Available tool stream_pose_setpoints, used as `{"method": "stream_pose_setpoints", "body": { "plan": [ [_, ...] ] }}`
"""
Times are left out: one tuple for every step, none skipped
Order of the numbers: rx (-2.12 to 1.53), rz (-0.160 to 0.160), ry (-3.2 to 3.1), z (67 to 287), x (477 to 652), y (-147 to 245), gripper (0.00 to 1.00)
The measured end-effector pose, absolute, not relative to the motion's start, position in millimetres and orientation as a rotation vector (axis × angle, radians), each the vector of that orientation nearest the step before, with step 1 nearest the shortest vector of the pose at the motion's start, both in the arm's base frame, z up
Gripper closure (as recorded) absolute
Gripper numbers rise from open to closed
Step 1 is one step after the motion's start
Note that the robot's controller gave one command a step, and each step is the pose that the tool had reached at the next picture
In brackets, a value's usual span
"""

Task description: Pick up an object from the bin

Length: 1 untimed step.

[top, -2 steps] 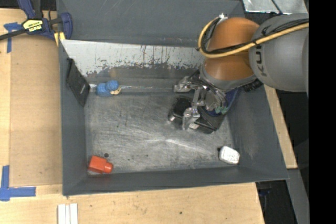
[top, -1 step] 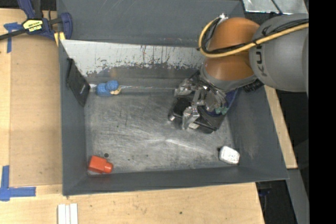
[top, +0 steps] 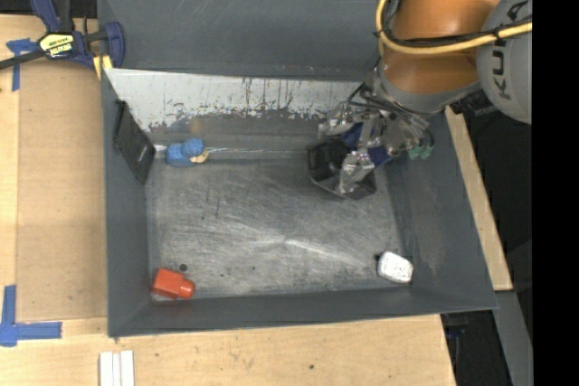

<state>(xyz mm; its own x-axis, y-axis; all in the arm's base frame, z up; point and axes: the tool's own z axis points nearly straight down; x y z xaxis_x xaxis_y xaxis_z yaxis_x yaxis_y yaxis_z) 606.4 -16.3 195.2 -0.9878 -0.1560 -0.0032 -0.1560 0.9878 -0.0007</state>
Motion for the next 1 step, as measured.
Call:
{"method": "stream_pose_setpoints", "body": {
  "plan": [
    [-0.209, 0.001, 3.133, 245.2, 601.0, 0.3, 1.0]
  ]
}}
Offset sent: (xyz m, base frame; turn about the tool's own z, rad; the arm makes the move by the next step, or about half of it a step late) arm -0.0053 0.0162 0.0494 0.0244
